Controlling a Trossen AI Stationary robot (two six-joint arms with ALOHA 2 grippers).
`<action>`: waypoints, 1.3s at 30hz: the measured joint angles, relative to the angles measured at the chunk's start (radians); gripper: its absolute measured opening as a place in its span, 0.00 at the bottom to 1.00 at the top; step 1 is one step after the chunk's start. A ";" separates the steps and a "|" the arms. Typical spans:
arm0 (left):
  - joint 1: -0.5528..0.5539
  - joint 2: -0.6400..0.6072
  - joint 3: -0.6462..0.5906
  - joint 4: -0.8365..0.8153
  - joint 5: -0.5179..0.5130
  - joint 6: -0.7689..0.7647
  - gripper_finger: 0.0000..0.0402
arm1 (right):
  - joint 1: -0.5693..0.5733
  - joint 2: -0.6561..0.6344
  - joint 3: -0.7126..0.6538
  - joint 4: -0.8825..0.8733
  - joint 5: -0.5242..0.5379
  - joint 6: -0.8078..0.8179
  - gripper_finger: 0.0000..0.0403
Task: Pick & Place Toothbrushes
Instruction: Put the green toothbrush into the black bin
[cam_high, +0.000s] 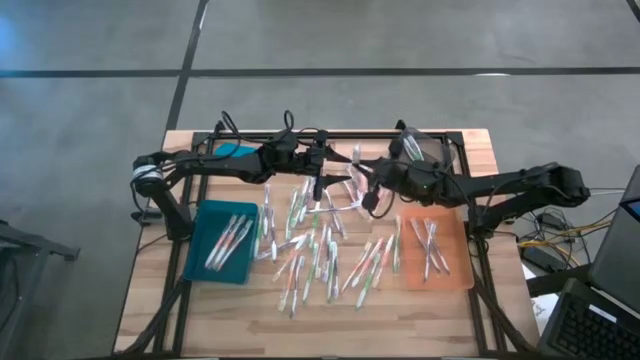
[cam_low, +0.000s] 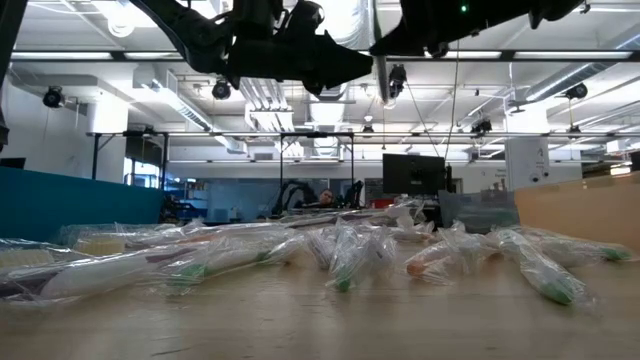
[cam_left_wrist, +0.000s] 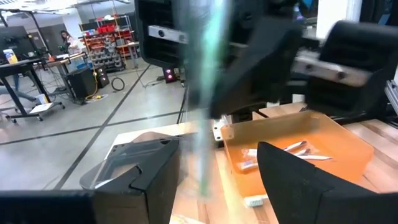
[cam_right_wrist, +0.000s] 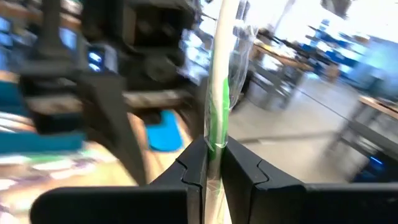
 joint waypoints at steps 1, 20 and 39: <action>0.000 0.000 0.000 0.000 0.000 0.000 0.54 | -0.001 -0.005 0.000 -0.022 0.029 0.000 0.07; 0.000 0.000 0.000 -0.001 0.000 0.000 0.54 | -0.079 -0.163 0.007 -0.392 0.280 0.008 0.07; 0.000 0.000 -0.001 -0.001 -0.001 -0.023 0.54 | -0.367 -0.186 0.007 -0.664 0.268 0.104 0.07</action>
